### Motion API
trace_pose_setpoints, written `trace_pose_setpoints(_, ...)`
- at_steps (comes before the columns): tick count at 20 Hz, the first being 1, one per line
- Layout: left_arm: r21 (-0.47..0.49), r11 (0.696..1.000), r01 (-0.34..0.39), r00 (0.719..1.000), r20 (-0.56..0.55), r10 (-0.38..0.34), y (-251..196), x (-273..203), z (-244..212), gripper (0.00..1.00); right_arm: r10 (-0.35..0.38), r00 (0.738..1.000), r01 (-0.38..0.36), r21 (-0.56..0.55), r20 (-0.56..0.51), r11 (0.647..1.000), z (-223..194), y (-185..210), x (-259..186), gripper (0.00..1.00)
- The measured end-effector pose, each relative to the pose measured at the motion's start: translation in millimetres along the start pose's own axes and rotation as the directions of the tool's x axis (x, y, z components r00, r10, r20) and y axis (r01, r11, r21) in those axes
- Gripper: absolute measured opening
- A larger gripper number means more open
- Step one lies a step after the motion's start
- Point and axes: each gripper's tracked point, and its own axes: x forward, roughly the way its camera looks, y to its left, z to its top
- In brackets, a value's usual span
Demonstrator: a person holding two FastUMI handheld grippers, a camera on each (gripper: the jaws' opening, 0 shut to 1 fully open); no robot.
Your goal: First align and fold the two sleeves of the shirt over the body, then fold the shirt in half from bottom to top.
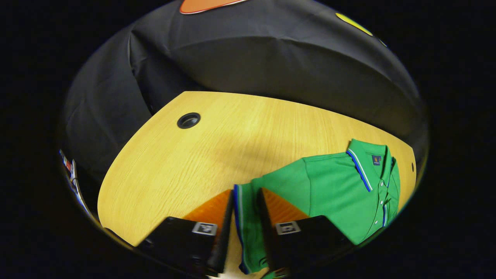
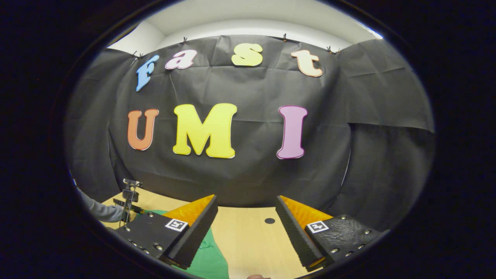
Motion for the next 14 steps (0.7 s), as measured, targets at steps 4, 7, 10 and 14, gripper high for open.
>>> trace_pose_setpoints(4, -0.009, 0.998, -0.061, 0.998, 0.012, 0.061, -3.3, -1.6, 0.8, 0.04, -0.015, 1.000, 0.015, -0.012, 0.014, 1.000, 5.9, -7.6, -3.3, 0.95)
trace_pose_setpoints(7, 0.067, 0.997, -0.045, 0.999, 0.016, 0.044, -16.3, -4.8, -0.8, 0.03, -0.026, 1.000, 0.026, -0.009, 0.013, 1.000, 3.9, -12.1, -4.9, 0.95)
trace_pose_setpoints(10, 0.051, 0.999, -0.003, 0.999, 0.036, 0.001, -37.0, -13.0, -0.6, 0.03, -0.029, 1.000, 0.029, 0.013, -0.004, 1.000, -2.7, -14.9, -3.7, 0.95)
trace_pose_setpoints(14, 0.095, 0.995, 0.033, 0.998, 0.057, -0.039, -63.1, -26.0, -2.6, 0.04, -0.029, 1.000, 0.029, 0.020, 0.001, 0.999, -2.0, -15.2, -4.0, 0.94)
